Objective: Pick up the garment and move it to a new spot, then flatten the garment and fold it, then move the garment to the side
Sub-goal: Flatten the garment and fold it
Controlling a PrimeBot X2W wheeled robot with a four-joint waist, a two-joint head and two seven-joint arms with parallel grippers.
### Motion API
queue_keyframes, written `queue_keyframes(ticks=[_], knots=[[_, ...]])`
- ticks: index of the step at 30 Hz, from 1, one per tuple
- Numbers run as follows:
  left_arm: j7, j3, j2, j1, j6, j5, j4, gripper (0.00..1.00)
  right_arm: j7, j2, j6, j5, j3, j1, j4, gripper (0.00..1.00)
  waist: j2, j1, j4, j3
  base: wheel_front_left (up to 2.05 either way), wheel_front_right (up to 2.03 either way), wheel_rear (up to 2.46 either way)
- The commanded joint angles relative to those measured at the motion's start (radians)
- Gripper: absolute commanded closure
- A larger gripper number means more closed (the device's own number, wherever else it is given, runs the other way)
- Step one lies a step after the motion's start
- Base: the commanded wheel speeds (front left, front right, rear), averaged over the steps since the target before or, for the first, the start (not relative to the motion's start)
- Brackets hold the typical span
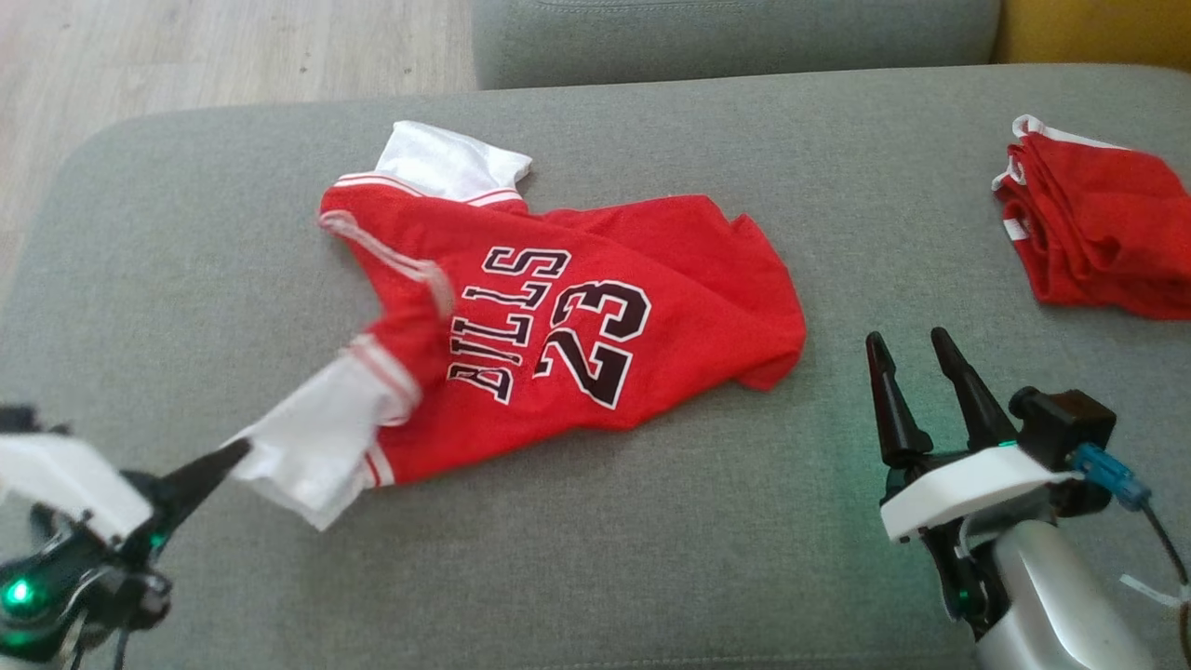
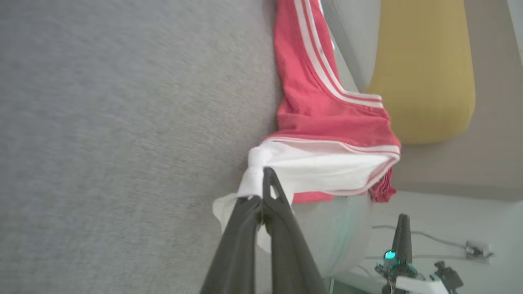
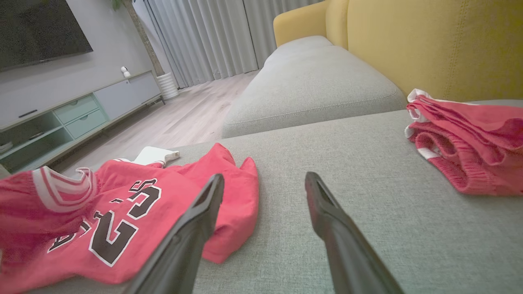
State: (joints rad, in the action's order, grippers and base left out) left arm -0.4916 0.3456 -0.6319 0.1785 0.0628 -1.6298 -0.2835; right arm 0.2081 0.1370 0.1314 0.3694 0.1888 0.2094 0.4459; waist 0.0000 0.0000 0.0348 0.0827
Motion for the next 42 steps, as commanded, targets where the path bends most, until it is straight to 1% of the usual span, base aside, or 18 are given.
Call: queue_keyframes(ticks=[1,4,5,6,7,12,14,16,19,22,25,28,32,36,39,42], knots=[[0.024,-0.074,-0.033,0.042,0.004,-0.012,-0.005,1.0,-0.003,0.011,-0.001,-0.003,0.02,0.011,-0.038,0.0,0.0,0.0,0.001,0.001,0.0,0.0,0.0],[0.059,-0.095,-0.015,0.027,0.013,-0.023,-0.064,1.0,-0.008,0.011,-0.001,-0.004,0.021,0.008,-0.044,0.0,0.0,0.0,0.001,0.001,0.0,0.0,0.0],[0.065,-0.098,-0.011,0.022,0.014,-0.024,-0.081,0.87,-0.01,0.011,-0.001,-0.004,0.021,0.008,-0.045,0.0,0.0,0.0,0.0,0.002,0.0,0.0,0.0],[0.071,-0.098,-0.009,0.019,0.015,-0.022,-0.097,0.42,-0.012,0.01,-0.001,-0.005,0.022,0.007,-0.047,0.0,0.0,0.0,0.0,0.002,0.0,0.0,0.0],[0.074,-0.094,-0.009,0.017,0.014,-0.015,-0.111,0.0,-0.014,0.01,-0.001,-0.005,0.024,0.007,-0.048,0.0,0.0,0.0,-0.001,0.003,0.0,0.0,0.0],[0.072,-0.067,-0.02,0.012,0.004,0.021,-0.141,0.0,-0.018,0.008,-0.001,-0.003,0.026,0.008,-0.048,0.0,0.0,0.0,-0.003,0.001,0.0,0.0,0.0],[0.079,-0.047,-0.043,0.011,-0.001,0.062,-0.143,0.0,-0.019,0.007,-0.001,-0.003,0.025,0.007,-0.047,0.0,0.0,0.0,-0.004,-0.002,0.0,0.0,0.0],[0.094,-0.022,-0.077,0.014,-0.002,0.12,-0.133,0.0,-0.018,0.006,-0.001,-0.002,0.023,0.005,-0.047,0.0,0.0,0.0,-0.005,-0.004,0.0,0.0,0.0],[0.127,0.005,-0.131,0.034,0.013,0.212,-0.092,0.0,-0.017,0.007,-0.001,-0.002,0.019,0.001,-0.047,0.0,0.0,0.0,-0.002,-0.006,0.0,0.0,0.0],[0.157,0.016,-0.164,0.069,0.035,0.279,-0.024,0.0,-0.016,0.006,-0.001,-0.002,0.017,-0.002,-0.046,0.0,0.0,0.0,-0.001,-0.006,0.0,0.0,0.0],[0.189,0.031,-0.183,0.106,0.061,0.348,0.051,0.0,-0.016,0.004,-0.001,-0.002,0.022,-0.001,-0.047,0.0,0.0,0.0,-0.007,-0.006,0.0,0.0,0.0],[0.229,0.056,-0.19,0.14,0.081,0.43,0.135,0.0,-0.01,0.005,-0.001,-0.006,0.023,0.002,-0.054,0.0,0.0,0.0,-0.021,-0.007,0.0,0.0,0.0],[0.33,0.085,-0.165,0.185,0.111,0.554,0.236,0.0,-0.004,0.008,-0.001,-0.015,0.027,0.006,-0.069,0.0,0.0,0.0,-0.041,-0.006,0.0,0.0,0.0],[0.458,0.13,-0.122,0.202,0.165,0.705,0.278,0.0,-0.004,0.017,-0.001,-0.017,0.03,0.004,-0.082,0.0,0.0,0.0,-0.059,-0.01,0.0,0.0,0.0],[0.562,0.157,-0.067,0.196,0.198,0.782,0.264,0.0,-0.008,0.022,-0.001,-0.018,0.034,-0.001,-0.088,0.0,0.0,0.0,-0.071,-0.011,0.0,0.0,0.0],[0.672,0.173,-0.008,0.165,0.228,0.832,0.239,0.0,-0.014,0.025,-0.001,-0.018,0.038,-0.006,-0.092,0.0,0.0,0.0,-0.084,-0.013,0.0,0.0,0.0]])
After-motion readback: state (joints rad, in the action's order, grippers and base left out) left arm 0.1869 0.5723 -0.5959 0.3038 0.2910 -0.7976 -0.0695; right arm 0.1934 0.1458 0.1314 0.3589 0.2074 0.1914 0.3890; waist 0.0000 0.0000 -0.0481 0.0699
